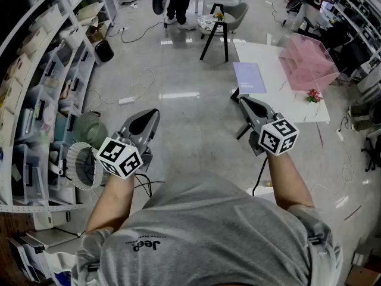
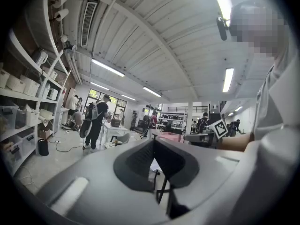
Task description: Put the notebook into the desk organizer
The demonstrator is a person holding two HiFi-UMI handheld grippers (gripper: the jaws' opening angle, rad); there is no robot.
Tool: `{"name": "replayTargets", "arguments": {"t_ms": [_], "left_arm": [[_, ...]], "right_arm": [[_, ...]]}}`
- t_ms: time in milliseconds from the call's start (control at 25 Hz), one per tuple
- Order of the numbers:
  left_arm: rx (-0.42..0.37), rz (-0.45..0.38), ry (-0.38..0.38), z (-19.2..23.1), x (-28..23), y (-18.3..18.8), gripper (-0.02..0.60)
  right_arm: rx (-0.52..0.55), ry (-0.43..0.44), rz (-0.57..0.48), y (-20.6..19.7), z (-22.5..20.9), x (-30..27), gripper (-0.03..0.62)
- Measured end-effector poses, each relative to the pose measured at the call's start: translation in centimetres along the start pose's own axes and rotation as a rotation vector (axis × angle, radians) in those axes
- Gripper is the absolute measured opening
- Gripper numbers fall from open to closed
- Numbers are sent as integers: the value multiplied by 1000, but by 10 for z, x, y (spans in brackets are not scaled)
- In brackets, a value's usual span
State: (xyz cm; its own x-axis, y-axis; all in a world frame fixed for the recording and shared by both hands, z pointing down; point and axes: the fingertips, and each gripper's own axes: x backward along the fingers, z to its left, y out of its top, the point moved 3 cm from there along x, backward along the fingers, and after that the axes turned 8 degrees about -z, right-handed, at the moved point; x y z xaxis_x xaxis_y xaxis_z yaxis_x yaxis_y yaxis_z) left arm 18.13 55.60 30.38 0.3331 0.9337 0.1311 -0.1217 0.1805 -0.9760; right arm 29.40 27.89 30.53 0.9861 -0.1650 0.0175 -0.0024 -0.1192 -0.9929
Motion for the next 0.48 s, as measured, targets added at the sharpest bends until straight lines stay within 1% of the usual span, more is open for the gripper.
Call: {"name": "replayTargets", "arguments": {"t_ms": [480], "left_arm": [[-4, -4, -1, -8, -9, -1, 58]], "right_arm": [[-5, 3, -1, 2, -10, 5, 2]]}}
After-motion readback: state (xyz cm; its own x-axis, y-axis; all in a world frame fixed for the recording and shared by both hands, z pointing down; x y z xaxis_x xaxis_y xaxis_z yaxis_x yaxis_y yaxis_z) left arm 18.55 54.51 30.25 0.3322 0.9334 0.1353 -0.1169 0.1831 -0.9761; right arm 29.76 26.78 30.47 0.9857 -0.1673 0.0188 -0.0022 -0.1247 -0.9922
